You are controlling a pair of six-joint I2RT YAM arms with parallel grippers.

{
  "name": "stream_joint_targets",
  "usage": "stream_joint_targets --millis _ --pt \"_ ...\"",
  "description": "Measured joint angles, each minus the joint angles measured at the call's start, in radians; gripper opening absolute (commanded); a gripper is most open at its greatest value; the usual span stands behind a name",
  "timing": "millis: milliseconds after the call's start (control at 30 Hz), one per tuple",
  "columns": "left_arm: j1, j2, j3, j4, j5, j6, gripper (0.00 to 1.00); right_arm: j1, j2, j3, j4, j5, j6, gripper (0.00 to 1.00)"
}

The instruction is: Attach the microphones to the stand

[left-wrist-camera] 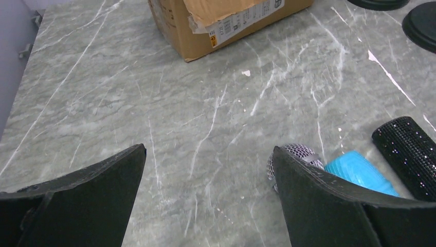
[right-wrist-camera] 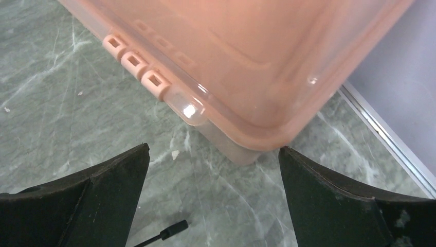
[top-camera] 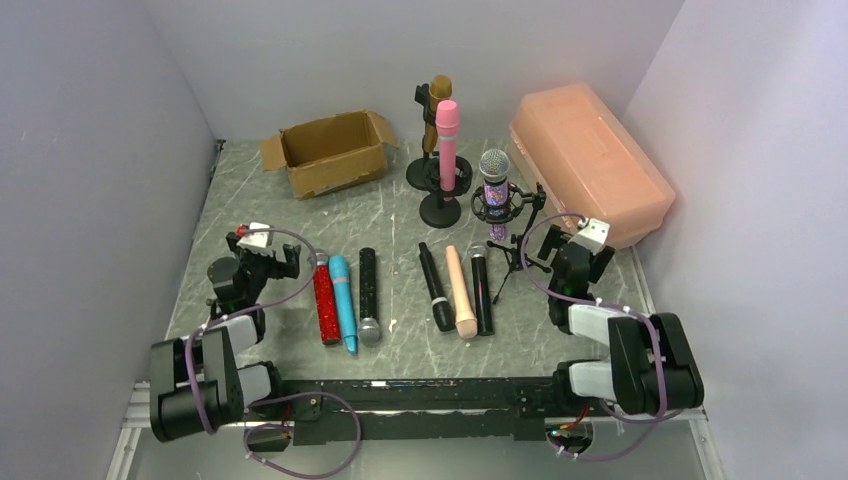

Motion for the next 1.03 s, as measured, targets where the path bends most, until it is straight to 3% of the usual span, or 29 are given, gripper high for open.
stream_joint_targets --millis 267,400,600,1033 --pt "-0.008 0.148 -0.028 0.275 0.007 -0.06 0.99 -0.012 0.171 -0.034 0.272 -0.046 -0.082 1.0" --pt "-0.093 0.215 -0.108 0.476 -0.043 -0.036 0.99 -0.014 0.244 -0.042 0.33 -0.068 -0.105 1.0" --pt "-0.141 0.21 0.023 0.286 -0.187 -0.039 0.99 -0.042 0.247 -0.033 0.317 -0.101 -0.104 1.0" --pt "-0.159 0.199 0.043 0.214 -0.265 -0.039 0.99 -0.043 0.246 -0.033 0.317 -0.103 -0.105 1.0"
